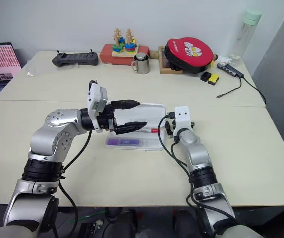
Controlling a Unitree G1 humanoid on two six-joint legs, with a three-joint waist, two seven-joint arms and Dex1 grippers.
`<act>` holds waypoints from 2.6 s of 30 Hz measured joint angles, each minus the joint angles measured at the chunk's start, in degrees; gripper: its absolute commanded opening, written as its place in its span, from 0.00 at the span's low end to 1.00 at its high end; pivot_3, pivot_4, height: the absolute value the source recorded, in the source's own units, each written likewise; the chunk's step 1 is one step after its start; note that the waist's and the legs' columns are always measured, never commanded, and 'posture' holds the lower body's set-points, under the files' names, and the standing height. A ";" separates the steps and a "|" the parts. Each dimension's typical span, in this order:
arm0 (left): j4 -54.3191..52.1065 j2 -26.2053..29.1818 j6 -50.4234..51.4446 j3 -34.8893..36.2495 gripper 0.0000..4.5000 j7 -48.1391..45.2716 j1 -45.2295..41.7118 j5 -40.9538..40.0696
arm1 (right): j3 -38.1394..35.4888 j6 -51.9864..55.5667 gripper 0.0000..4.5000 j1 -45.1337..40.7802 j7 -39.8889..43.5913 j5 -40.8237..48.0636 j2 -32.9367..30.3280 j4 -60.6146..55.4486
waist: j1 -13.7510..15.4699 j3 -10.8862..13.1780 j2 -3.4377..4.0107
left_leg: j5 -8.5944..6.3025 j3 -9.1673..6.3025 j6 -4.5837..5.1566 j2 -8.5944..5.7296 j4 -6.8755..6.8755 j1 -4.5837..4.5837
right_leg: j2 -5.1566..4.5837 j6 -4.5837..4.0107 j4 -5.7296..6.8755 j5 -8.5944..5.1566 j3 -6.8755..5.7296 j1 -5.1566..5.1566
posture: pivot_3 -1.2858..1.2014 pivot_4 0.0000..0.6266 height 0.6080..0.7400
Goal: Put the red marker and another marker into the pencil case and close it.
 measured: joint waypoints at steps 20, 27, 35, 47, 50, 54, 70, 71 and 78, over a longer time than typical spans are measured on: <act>1.96 -4.64 -2.39 -0.08 1.00 2.25 -2.85 0.76 | -5.49 3.96 0.05 4.26 -3.79 0.10 -3.48 -8.15 | 0.16 0.00 0.00 | 0.00 0.00 0.00 -0.01 0.00 -0.03 | -0.01 0.00 -0.04 0.00 0.00 0.01 | 0.52 0.24 1.00; 2.71 -2.90 -1.40 -0.32 1.00 -1.11 -2.76 0.62 | -5.57 1.69 0.05 6.39 10.75 7.50 -9.56 -18.81 | 0.15 0.00 0.00 | 0.00 0.01 0.00 -0.02 -0.02 -0.05 | -0.01 0.00 -0.07 -0.01 -0.01 0.00 | 0.52 0.24 1.00; 3.12 4.33 -0.75 -0.22 1.00 -7.74 -1.16 0.76 | 2.72 13.20 0.05 10.79 34.38 20.62 -21.88 -31.70 | 0.13 0.01 0.01 | 0.00 -0.01 0.00 0.00 0.01 -0.03 | 0.00 -0.01 -0.06 -0.03 -0.03 0.02 | 0.52 0.24 1.00; 5.09 9.17 -2.29 -0.01 1.00 -10.03 0.81 3.27 | 14.58 14.54 0.05 8.78 39.86 17.70 -22.61 -28.62 | 0.17 0.01 0.01 | 0.00 0.00 0.00 0.01 0.03 -0.05 | 0.00 0.20 -0.08 -0.15 -0.02 -0.02 | 0.52 0.24 1.00; 4.90 9.19 -2.15 0.03 1.00 -9.86 1.23 3.27 | 14.84 14.41 0.05 8.44 39.61 16.75 -22.27 -27.58 | 0.25 0.01 0.01 | 0.00 0.00 0.00 0.01 0.03 -0.06 | 0.00 0.20 -0.08 -0.15 -0.03 -0.02 | 0.52 0.24 1.00; 2.06 9.20 -0.86 0.20 1.00 -8.70 1.51 2.89 | 15.00 14.37 0.05 7.16 39.19 16.05 -21.23 -25.99 | 0.24 0.01 0.01 | 0.00 0.00 0.00 0.01 0.03 -0.06 | 0.00 0.20 -0.07 -0.15 -0.02 -0.02 | 0.52 0.24 1.00; -0.37 9.19 1.78 2.22 1.00 -5.47 3.80 0.98 | 14.31 14.55 0.80 6.16 39.41 16.25 -21.47 -25.15 | 0.21 0.02 0.01 | 0.00 0.00 0.00 0.01 0.03 -0.06 | 0.00 0.19 -0.07 -0.15 -0.02 -0.02 | 0.52 0.24 1.00; -0.66 9.15 2.21 2.94 1.00 -4.99 4.29 0.37 | 13.75 14.92 0.86 5.95 39.58 16.65 -21.39 -25.16 | 0.21 0.02 0.01 | 0.00 0.00 0.00 0.02 0.03 -0.06 | 0.00 0.19 -0.07 -0.14 -0.02 -0.03 | 0.52 0.24 1.00; -1.95 7.52 5.47 13.07 1.00 2.77 7.26 -5.46 | 4.44 16.07 0.99 -5.86 41.40 23.40 -19.57 -25.19 | 0.09 0.02 0.02 | 0.00 -0.02 0.00 0.06 0.03 -0.04 | 0.03 0.13 -0.03 -0.11 -0.05 -0.04 | 0.52 0.24 1.00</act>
